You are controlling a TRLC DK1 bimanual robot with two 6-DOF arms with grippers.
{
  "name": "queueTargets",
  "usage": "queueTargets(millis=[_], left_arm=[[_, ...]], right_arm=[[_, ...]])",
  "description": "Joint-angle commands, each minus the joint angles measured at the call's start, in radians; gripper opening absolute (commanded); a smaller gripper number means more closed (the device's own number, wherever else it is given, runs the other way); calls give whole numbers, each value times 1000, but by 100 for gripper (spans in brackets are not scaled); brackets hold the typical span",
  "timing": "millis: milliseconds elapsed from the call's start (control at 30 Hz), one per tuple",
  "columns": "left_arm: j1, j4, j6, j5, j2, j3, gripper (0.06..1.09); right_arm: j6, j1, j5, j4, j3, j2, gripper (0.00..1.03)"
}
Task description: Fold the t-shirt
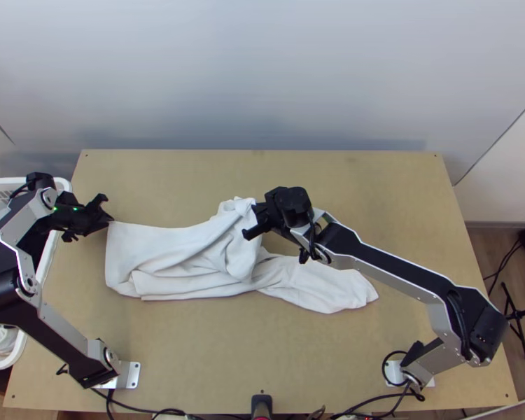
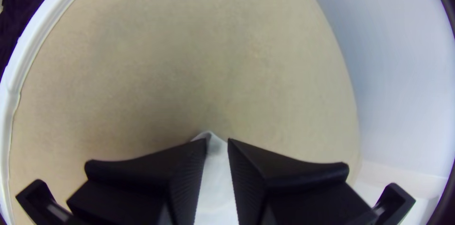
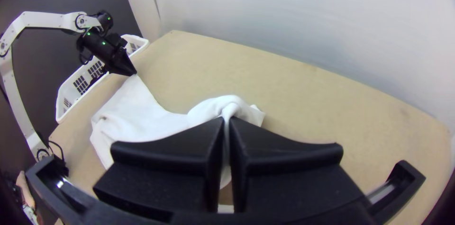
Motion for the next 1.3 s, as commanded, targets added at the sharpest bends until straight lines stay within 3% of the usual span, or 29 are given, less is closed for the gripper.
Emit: queueTargets(millis=[0, 267, 300, 333, 367, 600, 900, 1067, 1267], left_arm=[[2, 3, 12, 40, 5, -4, 29], [1, 3, 19, 63, 5, -28, 28], [1, 3, 27, 64, 5, -33, 26], [1, 4, 35, 72, 0, -38, 14], [1, 9, 36, 73, -1, -42, 10], [13, 10, 4, 70, -67, -2, 9], [-65, 15, -77, 21, -417, 219, 9], [-156, -14, -126, 21, -505, 366, 9], [-214, 21, -140, -2, -666, 450, 9]], right_arm=[[2, -1, 1, 2, 7, 6, 3], [2, -8, 1, 2, 7, 6, 3], [2, -12, 1, 2, 8, 6, 3], [1, -13, 1, 2, 8, 6, 3], [2, -16, 1, 2, 8, 6, 3], [11, -87, 3, 34, 67, 9, 3], [13, -251, 124, 34, 211, 12, 3], [-116, -286, 204, 95, 298, 19, 3], [-210, -357, 263, 124, 516, -62, 3]])
